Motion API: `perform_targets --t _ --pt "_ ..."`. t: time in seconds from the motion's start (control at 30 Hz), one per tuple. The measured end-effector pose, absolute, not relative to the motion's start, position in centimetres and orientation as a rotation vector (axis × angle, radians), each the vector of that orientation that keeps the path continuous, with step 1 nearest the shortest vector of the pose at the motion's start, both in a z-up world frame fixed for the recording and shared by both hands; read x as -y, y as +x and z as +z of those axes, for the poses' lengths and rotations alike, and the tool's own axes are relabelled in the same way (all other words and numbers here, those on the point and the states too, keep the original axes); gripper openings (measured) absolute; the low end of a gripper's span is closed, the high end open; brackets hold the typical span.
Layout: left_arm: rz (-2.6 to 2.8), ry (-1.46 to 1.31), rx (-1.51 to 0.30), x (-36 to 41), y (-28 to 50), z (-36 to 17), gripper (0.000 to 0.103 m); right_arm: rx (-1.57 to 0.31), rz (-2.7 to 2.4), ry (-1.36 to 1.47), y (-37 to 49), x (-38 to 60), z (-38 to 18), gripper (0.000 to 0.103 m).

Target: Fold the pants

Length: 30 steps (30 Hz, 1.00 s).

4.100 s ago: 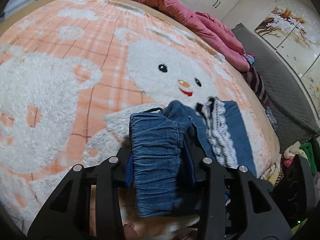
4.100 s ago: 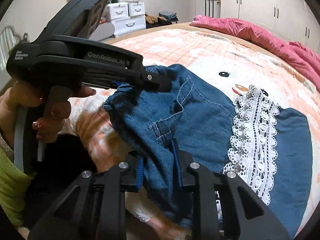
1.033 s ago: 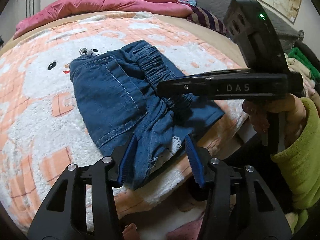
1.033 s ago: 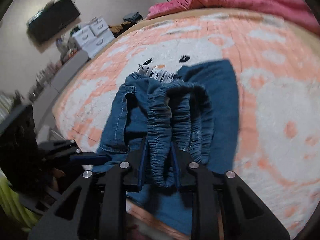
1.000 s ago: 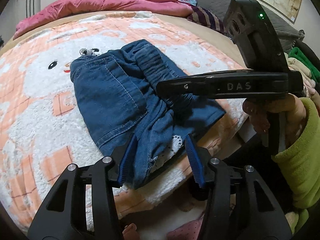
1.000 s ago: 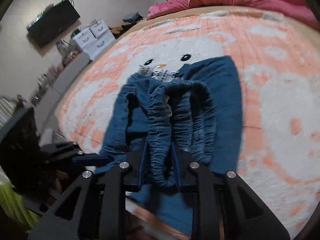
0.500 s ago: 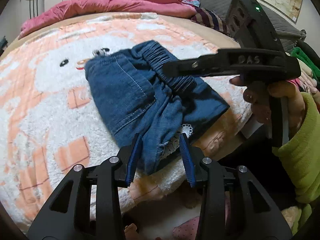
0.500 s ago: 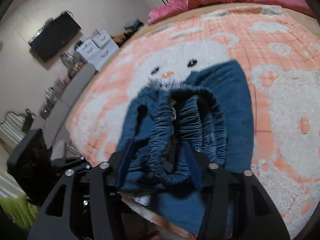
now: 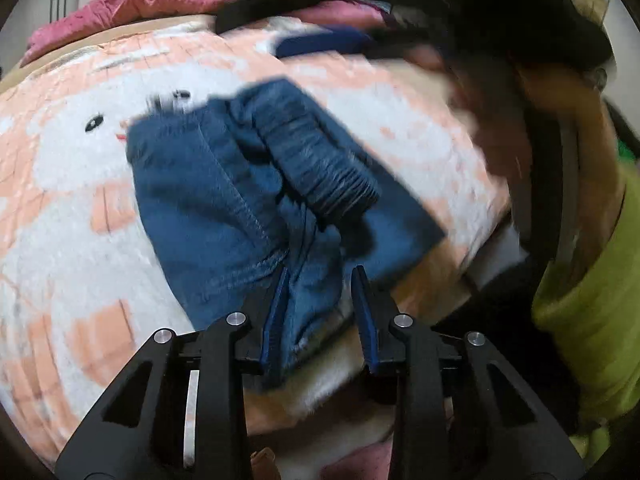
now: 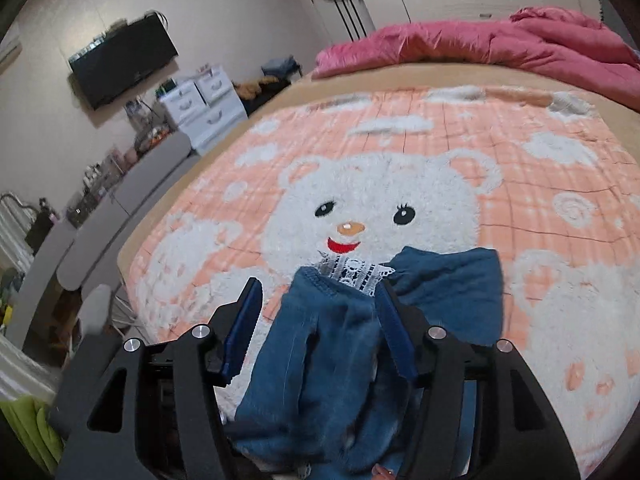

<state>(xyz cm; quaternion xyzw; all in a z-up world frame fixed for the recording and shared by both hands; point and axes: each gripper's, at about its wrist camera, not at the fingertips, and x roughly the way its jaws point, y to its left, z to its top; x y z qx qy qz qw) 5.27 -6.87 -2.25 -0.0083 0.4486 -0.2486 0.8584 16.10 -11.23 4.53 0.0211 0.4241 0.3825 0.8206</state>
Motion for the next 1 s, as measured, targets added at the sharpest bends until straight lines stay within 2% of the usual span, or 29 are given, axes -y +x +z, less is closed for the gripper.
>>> perform_targets --t 0.2,0.27,0.33,0.37,0.6,0.83,0.87,0.93,1.0 --pt "-0.561 -0.023 -0.949 6.8 4.0 -2.4 0.023 -0.955 0.769 -0.211 16.6 7.5 2.5 0.053" --pt "-0.565 -0.024 -0.949 6.6 3.9 -2.5 0.023 -0.998 0.735 -0.358 17.0 6.0 0.4 0.048" --pt "-0.566 -0.034 -0.948 6.4 4.0 -2.4 0.023 -1.014 0.727 -0.384 17.2 5.4 -1.3 0.037" --pt "-0.565 -0.035 -0.947 6.4 4.0 -2.5 0.023 -1.004 0.690 -0.407 17.4 5.2 -1.9 0.035" --pt "-0.554 -0.028 -0.940 6.2 4.0 -2.3 0.023 -1.017 0.632 -0.344 18.7 5.4 -3.2 0.036" --pt "-0.545 -0.024 -0.943 6.7 3.7 -2.0 0.023 -1.003 0.685 -0.172 18.9 7.2 -0.9 0.040" --pt "-0.543 -0.025 -0.943 6.7 3.6 -2.1 0.024 -0.996 0.691 -0.154 18.8 7.5 -0.5 0.041" --pt "-0.538 -0.023 -0.942 6.8 3.7 -1.9 0.025 -0.965 0.694 -0.128 18.3 8.3 0.6 0.051" --pt "-0.531 -0.027 -0.941 6.8 3.6 -1.7 0.025 -0.948 0.699 -0.109 18.0 8.8 1.4 0.052"
